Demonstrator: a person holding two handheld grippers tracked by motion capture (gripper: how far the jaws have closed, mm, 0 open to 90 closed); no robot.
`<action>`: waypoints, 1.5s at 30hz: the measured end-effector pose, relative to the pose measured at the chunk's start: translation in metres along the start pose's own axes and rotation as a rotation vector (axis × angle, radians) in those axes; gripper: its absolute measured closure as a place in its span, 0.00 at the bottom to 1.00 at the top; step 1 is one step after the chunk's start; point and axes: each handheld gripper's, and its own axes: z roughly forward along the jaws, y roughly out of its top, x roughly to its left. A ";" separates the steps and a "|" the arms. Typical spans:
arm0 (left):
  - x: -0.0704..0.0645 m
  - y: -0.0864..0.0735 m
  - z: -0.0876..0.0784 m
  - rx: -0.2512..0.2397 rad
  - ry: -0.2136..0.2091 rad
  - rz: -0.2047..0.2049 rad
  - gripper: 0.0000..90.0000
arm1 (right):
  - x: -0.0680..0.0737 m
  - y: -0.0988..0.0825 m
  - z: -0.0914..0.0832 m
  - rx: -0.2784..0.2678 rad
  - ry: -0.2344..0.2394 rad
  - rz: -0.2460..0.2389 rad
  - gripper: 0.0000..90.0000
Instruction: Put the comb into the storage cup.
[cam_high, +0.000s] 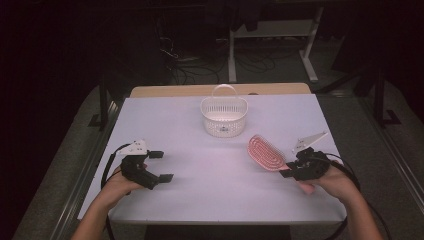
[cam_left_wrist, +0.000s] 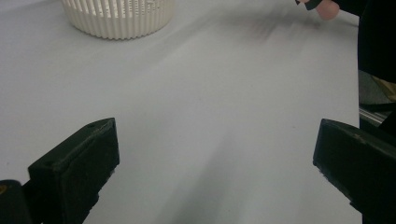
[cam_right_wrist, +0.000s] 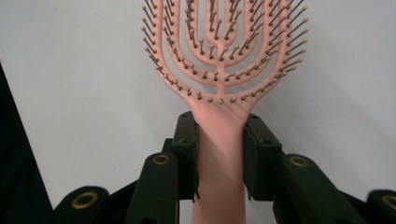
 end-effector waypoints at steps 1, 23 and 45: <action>0.000 0.000 0.000 -0.002 0.002 -0.001 0.01 | 0.000 0.001 0.000 -0.011 0.000 0.002 0.76; 0.001 -0.002 0.002 -0.005 0.010 -0.024 0.00 | -0.003 0.020 0.000 -0.175 -0.002 0.024 0.76; 0.003 0.017 0.004 -0.044 0.000 -0.026 0.01 | 0.007 0.061 0.020 -0.257 0.010 -0.010 0.76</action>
